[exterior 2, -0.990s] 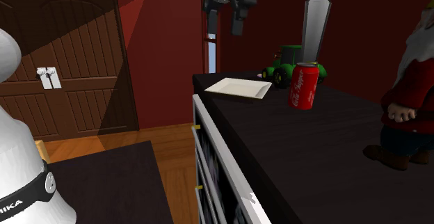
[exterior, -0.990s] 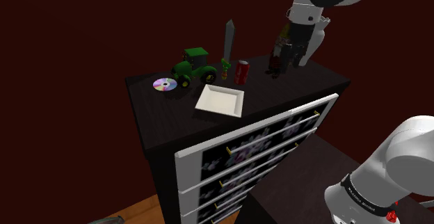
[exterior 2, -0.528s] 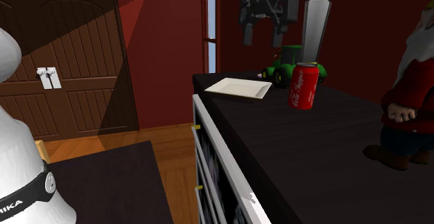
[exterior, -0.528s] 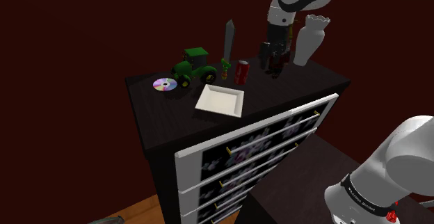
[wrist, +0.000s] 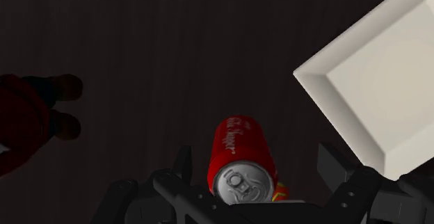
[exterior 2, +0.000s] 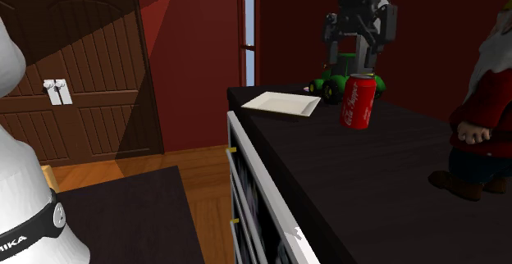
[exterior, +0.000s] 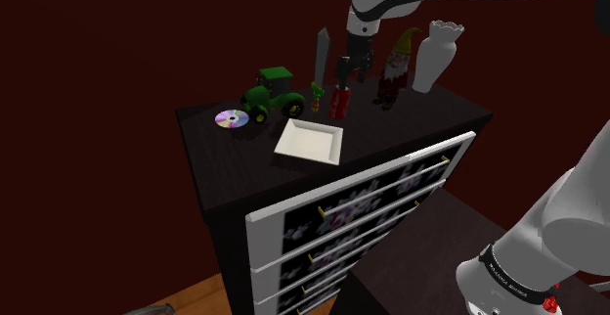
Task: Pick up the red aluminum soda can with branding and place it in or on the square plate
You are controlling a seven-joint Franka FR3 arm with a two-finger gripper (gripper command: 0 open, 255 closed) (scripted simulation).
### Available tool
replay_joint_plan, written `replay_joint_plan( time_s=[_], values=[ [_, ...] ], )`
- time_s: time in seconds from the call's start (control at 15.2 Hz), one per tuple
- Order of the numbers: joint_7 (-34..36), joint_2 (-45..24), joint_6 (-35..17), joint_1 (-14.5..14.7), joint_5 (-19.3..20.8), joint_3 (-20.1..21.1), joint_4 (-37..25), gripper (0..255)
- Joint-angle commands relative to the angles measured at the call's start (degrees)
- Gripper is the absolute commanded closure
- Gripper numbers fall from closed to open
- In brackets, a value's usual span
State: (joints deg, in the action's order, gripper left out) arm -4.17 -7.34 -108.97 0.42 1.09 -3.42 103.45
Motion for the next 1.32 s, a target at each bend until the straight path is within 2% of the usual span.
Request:
replay_joint_plan(
  time_s=[0.0,0.07,0.59,1.12,1.19,1.25],
  values=[
    [0.09,-4.24,-0.33,-0.06,0.03,-0.04,-4.43,0],
    [0.11,-6.37,-0.18,-0.11,0.02,-0.06,-6.93,0],
    [0.08,-7.6,-5.62,-0.2,-0.03,-0.09,-2.73,0],
    [0.08,-7.62,-5.6,-0.21,-0.03,-0.09,-2.76,0],
    [0.08,-7.62,-5.6,-0.21,-0.03,-0.09,-2.76,255],
    [0.08,-7.62,-5.6,-0.21,-0.03,-0.09,-2.76,255]
  ],
)
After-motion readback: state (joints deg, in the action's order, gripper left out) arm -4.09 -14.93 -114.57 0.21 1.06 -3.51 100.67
